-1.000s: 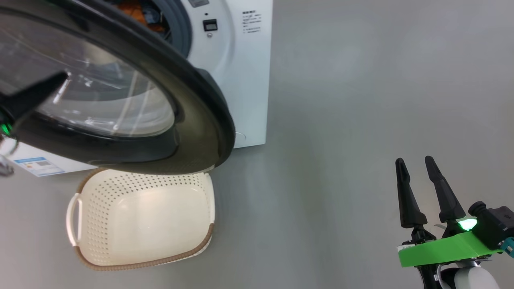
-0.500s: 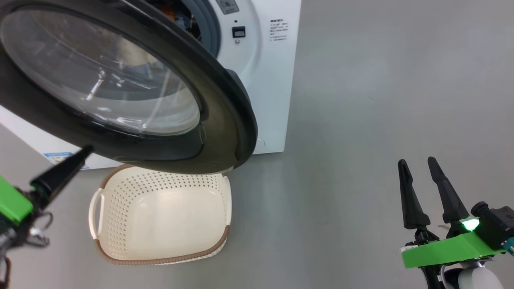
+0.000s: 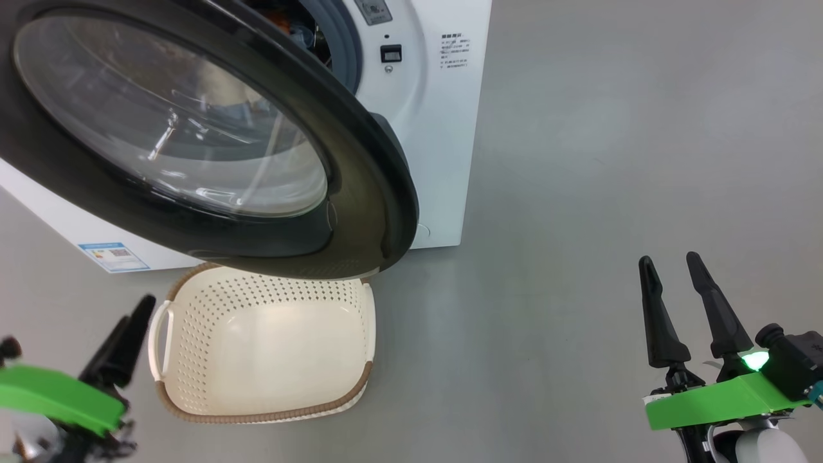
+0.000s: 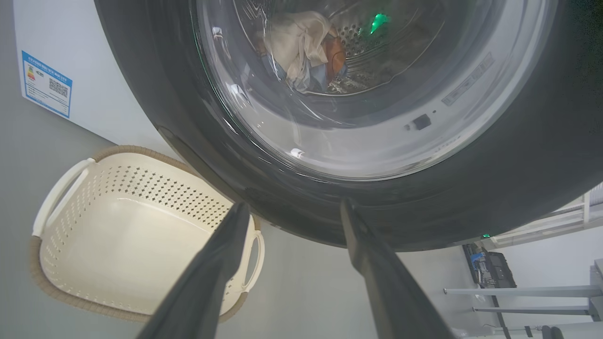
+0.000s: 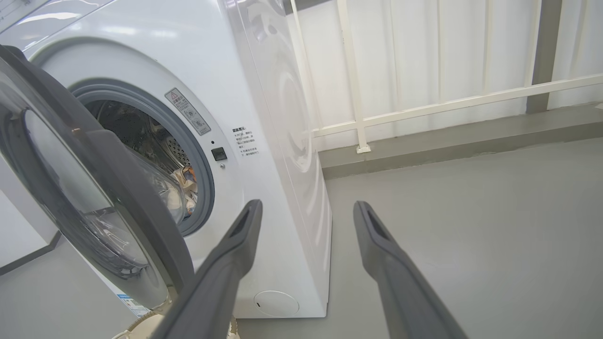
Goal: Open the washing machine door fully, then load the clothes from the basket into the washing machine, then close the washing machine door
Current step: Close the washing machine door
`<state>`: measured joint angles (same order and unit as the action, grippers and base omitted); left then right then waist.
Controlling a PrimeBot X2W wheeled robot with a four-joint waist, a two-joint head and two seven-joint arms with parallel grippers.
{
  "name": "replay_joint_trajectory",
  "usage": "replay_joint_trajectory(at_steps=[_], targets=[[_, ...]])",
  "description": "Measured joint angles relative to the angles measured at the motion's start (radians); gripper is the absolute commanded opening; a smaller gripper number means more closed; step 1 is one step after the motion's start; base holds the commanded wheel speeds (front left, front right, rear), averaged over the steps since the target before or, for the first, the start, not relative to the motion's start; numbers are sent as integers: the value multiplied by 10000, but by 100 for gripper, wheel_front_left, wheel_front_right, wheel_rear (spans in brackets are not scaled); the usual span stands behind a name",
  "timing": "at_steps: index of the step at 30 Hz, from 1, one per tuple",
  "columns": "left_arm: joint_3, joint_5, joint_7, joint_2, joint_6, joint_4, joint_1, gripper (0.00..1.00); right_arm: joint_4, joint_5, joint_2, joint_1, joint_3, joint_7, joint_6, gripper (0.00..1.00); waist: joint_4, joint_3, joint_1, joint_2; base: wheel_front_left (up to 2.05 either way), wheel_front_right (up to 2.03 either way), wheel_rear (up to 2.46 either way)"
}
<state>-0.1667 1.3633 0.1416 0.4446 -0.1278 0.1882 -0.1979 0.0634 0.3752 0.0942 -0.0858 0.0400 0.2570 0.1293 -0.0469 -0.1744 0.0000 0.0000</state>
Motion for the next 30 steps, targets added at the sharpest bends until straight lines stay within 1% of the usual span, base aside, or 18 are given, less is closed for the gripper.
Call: replay_joint_trajectory(at_steps=[3, 6, 8, 10, 12, 14, 16, 19, 21, 22, 27, 30], targets=[[-623, -499, -1337, 42, 0, 50, 281, 100, 12, 0, 0, 10, -17, 0, 0, 100, -42, 4, 0, 0, 0, 0, 0], [-1503, -1210, -2667, 215, 0, 330, 378, 100, 38, 0, 2, 97, -38, 0, 0, 100, -106, 26, 0, 0, 0, 0, 0], [-2140, -1985, -3484, 422, -2, 671, 375, 100, 75, 0, 4, 132, -44, 0, 0, 100, -142, 51, 0, 0, 0, 0, 0], [-2426, -2316, -3822, 428, -2, 955, 366, 100, 90, 0, 2, 154, -46, 0, 0, 100, -183, 80, 0, 0, 0, 0, 0], [-2481, -2917, -3894, 393, -2, 1166, 348, 100, 107, 0, 6, 159, -48, 0, 0, 100, -223, 108, 0, 0, 0, 0, 0], [-1921, -3639, -3896, 121, -2, 1131, 340, 100, 107, 0, 4, 161, -58, 0, 0, 100, -268, 131, 0, 0, 0, 0, 0], [-1285, -4773, -3898, -136, -4, 988, 346, 100, 111, 0, 8, 163, -61, 0, 0, 100, -299, 143, 0, 0, 0, 0, 0], [-470, -6218, -3898, -646, -4, 531, 376, 100, 111, 2, 12, 163, -61, 0, 0, 100, -308, 124, 0, 0, 0, 0, 0], [-52, -6897, -3902, -1026, -6, 217, 456, 100, 109, 2, 13, 162, -59, 0, 0, 100, -304, 104, 0, 0, 0, 0, 0], [207, -7453, -3944, -1287, -13, -4, 646, 100, 115, 2, 17, 162, -61, 0, 0, 100, -294, 99, 0, 0, 0, 0, 0], [606, -8458, -3969, -1639, -13, -355, 979, 100, 140, 2, 21, 162, -63, 0, 0, 100, -252, 114, 0, 0, 0, 0, 0], [924, -8857, -3969, -1871, -13, -506, 997, 100, 157, 2, 21, 162, -63, 0, 0, 100, -217, 114, 0, 0, 0, 0, 0]])
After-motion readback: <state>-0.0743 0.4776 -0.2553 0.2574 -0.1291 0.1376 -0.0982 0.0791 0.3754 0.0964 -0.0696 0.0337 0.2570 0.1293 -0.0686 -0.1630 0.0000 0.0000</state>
